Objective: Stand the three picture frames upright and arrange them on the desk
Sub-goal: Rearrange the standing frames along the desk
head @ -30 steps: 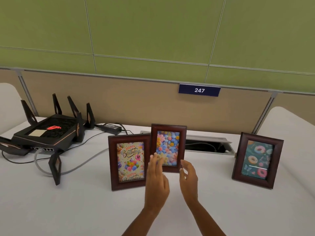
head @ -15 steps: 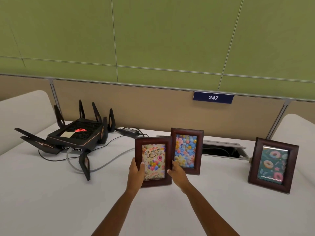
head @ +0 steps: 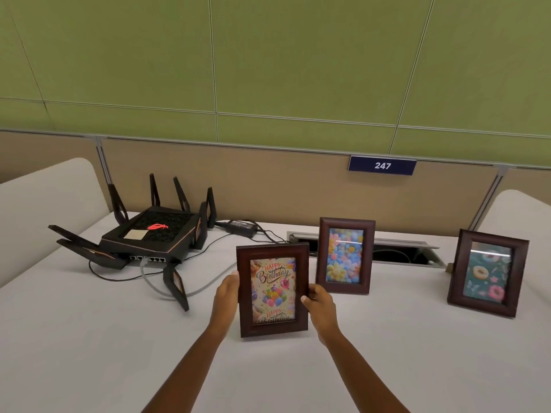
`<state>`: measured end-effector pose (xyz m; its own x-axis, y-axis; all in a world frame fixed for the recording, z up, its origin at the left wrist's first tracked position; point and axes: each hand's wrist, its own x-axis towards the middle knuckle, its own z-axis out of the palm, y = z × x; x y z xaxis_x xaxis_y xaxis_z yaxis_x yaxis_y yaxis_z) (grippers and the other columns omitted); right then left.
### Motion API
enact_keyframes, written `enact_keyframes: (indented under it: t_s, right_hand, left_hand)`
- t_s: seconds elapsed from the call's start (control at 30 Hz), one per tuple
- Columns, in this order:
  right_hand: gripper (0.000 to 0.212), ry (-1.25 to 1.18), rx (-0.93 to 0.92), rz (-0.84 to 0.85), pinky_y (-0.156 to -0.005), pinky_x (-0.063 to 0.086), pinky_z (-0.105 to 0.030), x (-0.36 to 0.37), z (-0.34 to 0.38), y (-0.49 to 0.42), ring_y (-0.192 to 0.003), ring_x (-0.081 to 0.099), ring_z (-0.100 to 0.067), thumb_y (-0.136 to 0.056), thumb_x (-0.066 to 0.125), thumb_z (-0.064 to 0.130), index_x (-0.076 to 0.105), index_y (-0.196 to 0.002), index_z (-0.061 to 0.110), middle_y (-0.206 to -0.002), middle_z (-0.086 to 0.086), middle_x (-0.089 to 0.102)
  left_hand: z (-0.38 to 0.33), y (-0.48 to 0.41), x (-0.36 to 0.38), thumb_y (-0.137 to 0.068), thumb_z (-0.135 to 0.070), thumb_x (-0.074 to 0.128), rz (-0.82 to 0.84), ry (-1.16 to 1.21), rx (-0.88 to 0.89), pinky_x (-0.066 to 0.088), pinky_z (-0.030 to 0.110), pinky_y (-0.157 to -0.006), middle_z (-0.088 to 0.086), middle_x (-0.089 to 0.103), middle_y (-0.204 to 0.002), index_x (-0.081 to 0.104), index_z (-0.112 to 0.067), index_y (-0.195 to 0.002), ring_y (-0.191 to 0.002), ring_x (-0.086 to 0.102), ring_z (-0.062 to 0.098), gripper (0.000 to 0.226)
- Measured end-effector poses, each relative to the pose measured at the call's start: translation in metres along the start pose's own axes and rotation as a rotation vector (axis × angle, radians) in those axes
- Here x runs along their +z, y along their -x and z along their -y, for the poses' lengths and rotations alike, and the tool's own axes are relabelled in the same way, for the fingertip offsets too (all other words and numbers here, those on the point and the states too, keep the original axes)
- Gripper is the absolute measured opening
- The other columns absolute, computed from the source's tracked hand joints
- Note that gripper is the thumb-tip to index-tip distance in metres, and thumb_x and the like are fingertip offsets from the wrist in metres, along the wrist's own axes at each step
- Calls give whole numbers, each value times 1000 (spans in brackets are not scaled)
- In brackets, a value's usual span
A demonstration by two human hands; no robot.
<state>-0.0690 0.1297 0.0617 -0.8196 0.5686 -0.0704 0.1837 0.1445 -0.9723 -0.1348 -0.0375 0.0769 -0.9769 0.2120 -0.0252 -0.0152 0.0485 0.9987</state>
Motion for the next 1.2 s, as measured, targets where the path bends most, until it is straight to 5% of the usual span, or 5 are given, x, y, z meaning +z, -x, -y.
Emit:
enact_keyframes:
  t_s: [0.23, 0.47, 0.63, 0.9, 1.2]
  right_hand:
    - [24, -101, -31, 81, -88, 52, -35, 48, 13, 29, -98, 57, -23, -87, 48, -4, 55, -110, -3, -111, -16, 62]
    - [21, -167, -23, 238, -76, 53, -27, 77, 24, 43, -95, 59, -23, -90, 46, 0, 55, -108, 2, -103, -9, 62]
    - [17, -176, -37, 396, -74, 53, -23, 88, 36, 46, -95, 60, -20, -91, 44, 2, 55, -101, 11, -103, -8, 62]
    - [14, -180, -23, 707, -74, 58, -23, 114, 55, 47, -87, 68, -12, -87, 56, 14, 62, -94, 24, -97, 3, 70]
    - [23, -224, 36, 739, -87, 54, -41, 185, 80, 45, -94, 66, -24, -82, 59, 1, 62, -98, 17, -103, -6, 68]
  left_hand:
    - [-2, 4, -56, -93, -50, 13, 10, 231, -115, 41, 38, -93, 3, 58, -110, 53, -16, -119, -100, 55, 23, 58]
    - [0, 12, -94, -91, -53, 17, 16, 266, -73, 56, 23, -53, -7, 71, -81, 62, -31, -87, -68, 71, 11, 51]
    - [-3, 20, -115, -92, -45, 28, -37, 226, -53, 53, 32, -70, 6, 67, -98, 62, -26, -93, -87, 66, 23, 39]
    - [-4, 25, -144, -92, -46, 26, -106, 246, -27, 55, 29, -64, -4, 70, -90, 63, -30, -88, -78, 70, 14, 40]
    - [-16, 3, -211, -93, -46, 27, -142, 208, -43, 53, 34, -71, 2, 68, -93, 62, -30, -87, -83, 66, 19, 40]
